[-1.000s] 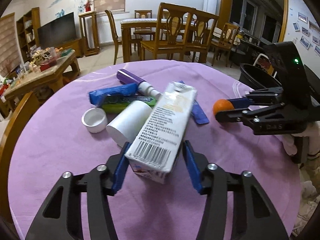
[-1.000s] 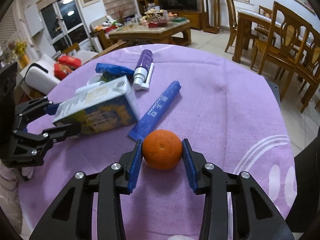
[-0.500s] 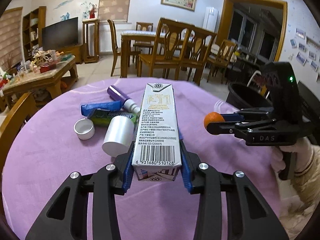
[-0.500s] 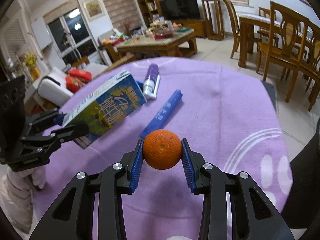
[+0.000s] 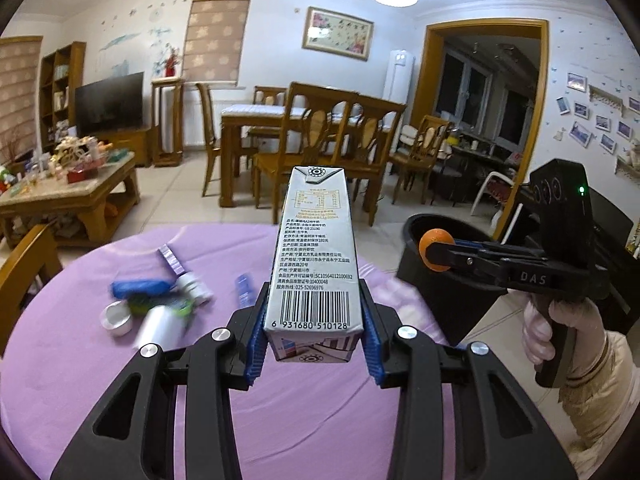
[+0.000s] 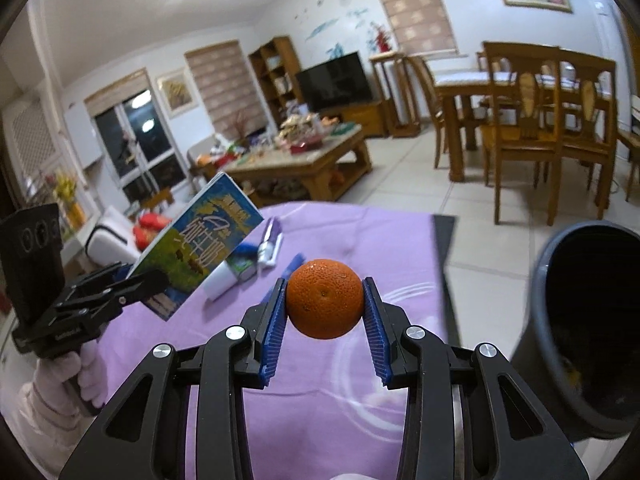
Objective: Collect trash
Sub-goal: 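Carry carton and orange over the black bin and open both tools to drop them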
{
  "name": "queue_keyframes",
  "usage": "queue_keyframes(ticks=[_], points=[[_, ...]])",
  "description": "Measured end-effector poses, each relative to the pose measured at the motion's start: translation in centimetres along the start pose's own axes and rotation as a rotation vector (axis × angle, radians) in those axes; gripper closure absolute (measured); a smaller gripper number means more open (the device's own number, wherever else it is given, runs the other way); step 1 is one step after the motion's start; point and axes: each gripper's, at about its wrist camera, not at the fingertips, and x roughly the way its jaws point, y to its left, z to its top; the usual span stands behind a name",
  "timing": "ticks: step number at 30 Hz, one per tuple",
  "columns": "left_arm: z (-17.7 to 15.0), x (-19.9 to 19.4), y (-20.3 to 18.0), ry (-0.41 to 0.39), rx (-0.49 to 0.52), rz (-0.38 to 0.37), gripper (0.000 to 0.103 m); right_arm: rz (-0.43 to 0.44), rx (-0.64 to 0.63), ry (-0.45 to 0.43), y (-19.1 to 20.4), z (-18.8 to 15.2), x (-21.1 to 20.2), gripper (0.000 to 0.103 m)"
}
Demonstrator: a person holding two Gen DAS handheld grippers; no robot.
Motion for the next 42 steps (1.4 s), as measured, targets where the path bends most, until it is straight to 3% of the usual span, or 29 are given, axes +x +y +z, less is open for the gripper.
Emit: queue_keyframes(ticks=[12,21,30,42], points=[[2.9,7.0,-10.3,-0.005,0.094,-0.142,0.064,-0.134,0.163,-0.177,-12.0,-0.7,-11.0,0.066],[2.9,13.1,-16.3,0.037,0.140,-0.224,0.064,-0.238,0.290,-0.258,-21.8,-3.3,-15.5,0.066],[1.8,18.0,-19.4,0.106,0.162,-0.255,0.064,-0.278,0.357,-0.256,-28.1,-5.5,-15.4,0.066],[1.1,21.2,-20.7,0.172,0.185,-0.242,0.064,-0.302,0.354,-0.236,-29.1,-6.1,-12.0,0.066]])
